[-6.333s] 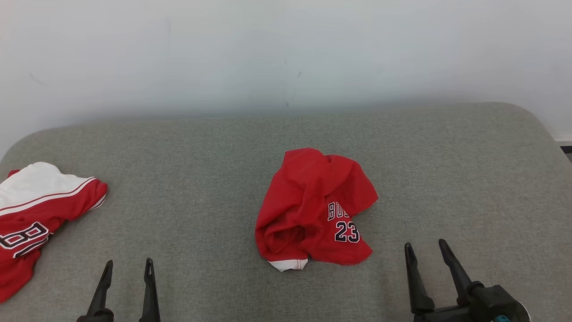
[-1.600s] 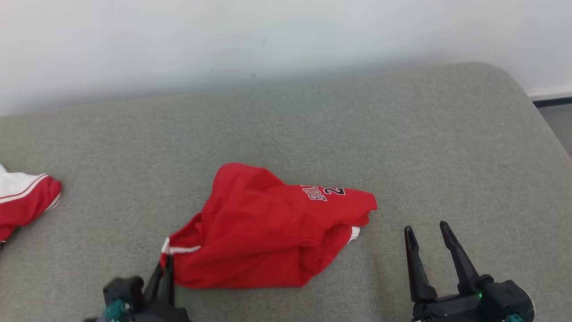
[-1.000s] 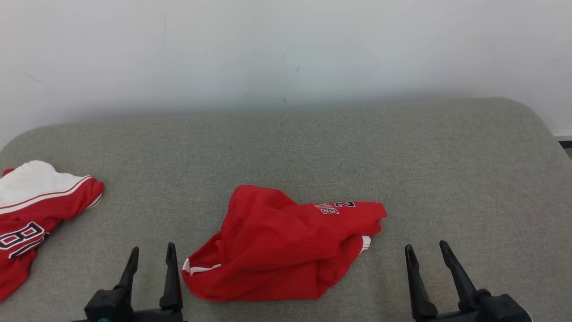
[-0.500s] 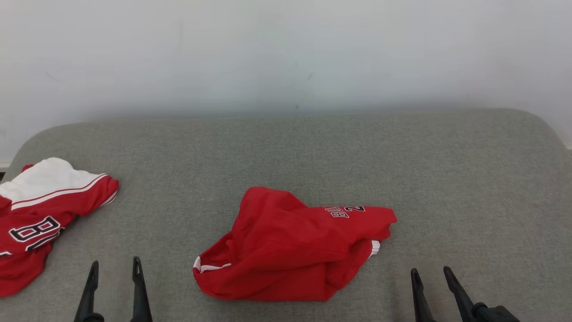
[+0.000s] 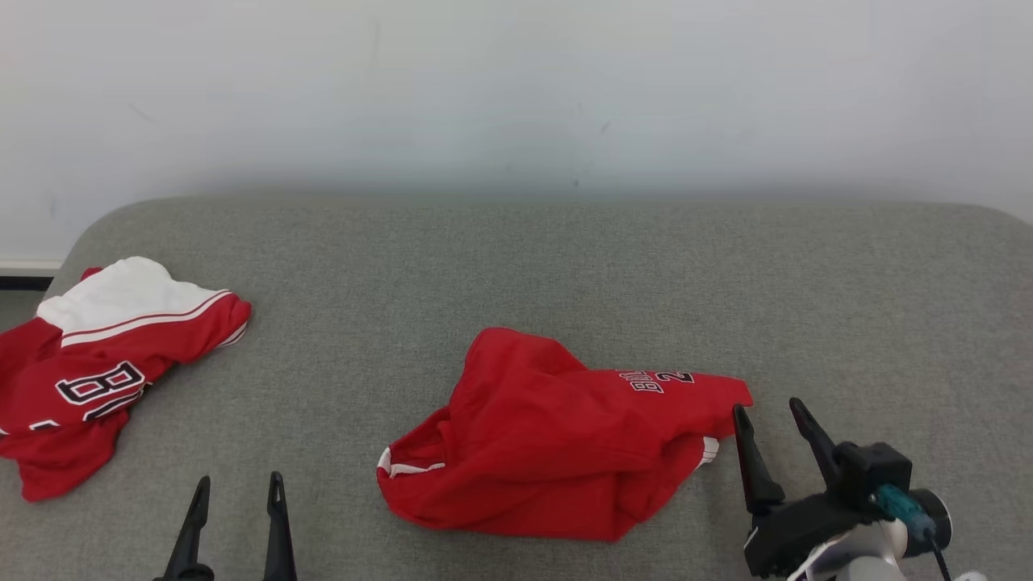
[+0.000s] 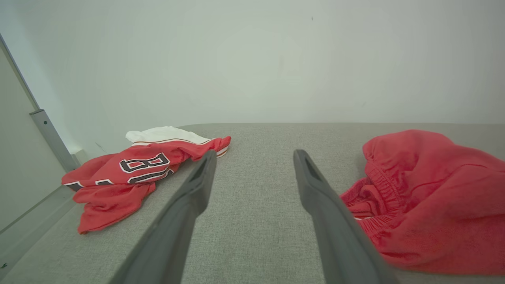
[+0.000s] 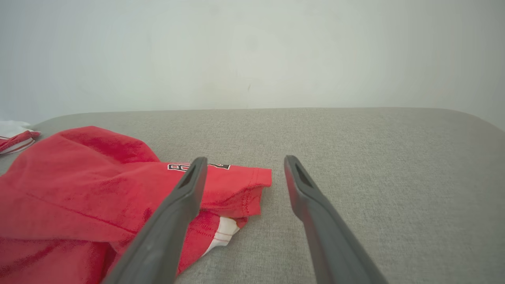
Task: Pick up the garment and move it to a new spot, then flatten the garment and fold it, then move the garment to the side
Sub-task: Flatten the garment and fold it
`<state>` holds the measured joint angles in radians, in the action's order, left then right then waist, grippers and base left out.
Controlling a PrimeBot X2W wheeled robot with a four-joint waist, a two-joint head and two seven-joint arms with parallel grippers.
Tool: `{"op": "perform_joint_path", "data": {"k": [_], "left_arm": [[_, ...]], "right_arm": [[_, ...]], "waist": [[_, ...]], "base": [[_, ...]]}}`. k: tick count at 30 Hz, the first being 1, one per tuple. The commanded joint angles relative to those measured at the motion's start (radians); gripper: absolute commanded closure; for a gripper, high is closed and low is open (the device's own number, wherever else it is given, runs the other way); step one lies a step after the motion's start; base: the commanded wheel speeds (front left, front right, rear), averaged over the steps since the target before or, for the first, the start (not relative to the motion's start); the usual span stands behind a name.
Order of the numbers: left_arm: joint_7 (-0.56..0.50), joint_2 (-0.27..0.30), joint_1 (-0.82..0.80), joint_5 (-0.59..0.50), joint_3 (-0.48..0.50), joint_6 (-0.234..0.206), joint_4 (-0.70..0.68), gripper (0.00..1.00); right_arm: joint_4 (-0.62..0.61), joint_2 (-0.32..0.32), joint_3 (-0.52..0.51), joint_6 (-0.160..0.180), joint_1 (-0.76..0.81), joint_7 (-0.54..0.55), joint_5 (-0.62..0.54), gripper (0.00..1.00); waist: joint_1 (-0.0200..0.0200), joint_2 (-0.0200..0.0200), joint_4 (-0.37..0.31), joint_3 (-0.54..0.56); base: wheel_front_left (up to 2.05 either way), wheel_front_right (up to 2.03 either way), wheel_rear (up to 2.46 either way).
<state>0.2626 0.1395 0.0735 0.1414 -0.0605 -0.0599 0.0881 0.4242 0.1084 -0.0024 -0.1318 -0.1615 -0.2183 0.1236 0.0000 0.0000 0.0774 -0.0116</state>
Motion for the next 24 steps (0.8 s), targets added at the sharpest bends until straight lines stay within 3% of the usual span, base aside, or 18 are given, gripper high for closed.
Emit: {"op": "perform_joint_path", "data": {"k": [1, 15, 16, 17, 18, 24], "left_arm": [[0.003, -0.004, -0.014, -0.008, 0.001, 0.007, 0.004, 0.00], [0.003, -0.047, -0.100, -0.026, -0.028, 0.063, 0.059, 0.00], [0.003, -0.050, -0.103, -0.026, -0.028, 0.067, 0.062, 0.00], [0.003, -0.052, -0.103, -0.027, -0.028, 0.069, 0.066, 0.00], [0.003, -0.054, -0.104, -0.026, -0.028, 0.071, 0.068, 0.00], [0.003, -0.064, -0.112, -0.024, -0.019, 0.085, 0.083, 0.00]], "right_arm": [[0.011, 0.008, 0.003, 0.002, -0.018, 0.005, 0.003, 0.00], [0.409, 0.092, 0.027, 0.002, -0.258, 0.062, 0.058, 0.00], [0.427, 0.090, 0.034, 0.002, -0.267, 0.062, 0.073, 0.29], [0.442, 0.089, 0.047, 0.002, -0.274, 0.060, 0.086, 0.71], [0.450, 0.087, 0.057, 0.002, -0.283, 0.051, 0.103, 1.00], [0.434, 0.116, 0.116, 0.002, -0.365, -0.016, 0.153, 1.00]], "waist": [[0.0000, 0.0000, 0.011, -0.011], [0.0000, 0.0000, 0.101, -0.075], [0.0000, 0.0000, 0.102, -0.077], [0.0000, 0.0000, 0.103, -0.078], [0.0000, 0.0000, 0.103, -0.080], [0.0000, 0.0000, 0.094, -0.078]], "base": [[0.00, 0.00, 0.00], [0.00, 0.00, 0.00], [0.00, 0.00, 0.00], [0.00, 0.00, 0.00], [0.00, 0.00, 0.00], [0.00, 0.00, 0.00]]}}
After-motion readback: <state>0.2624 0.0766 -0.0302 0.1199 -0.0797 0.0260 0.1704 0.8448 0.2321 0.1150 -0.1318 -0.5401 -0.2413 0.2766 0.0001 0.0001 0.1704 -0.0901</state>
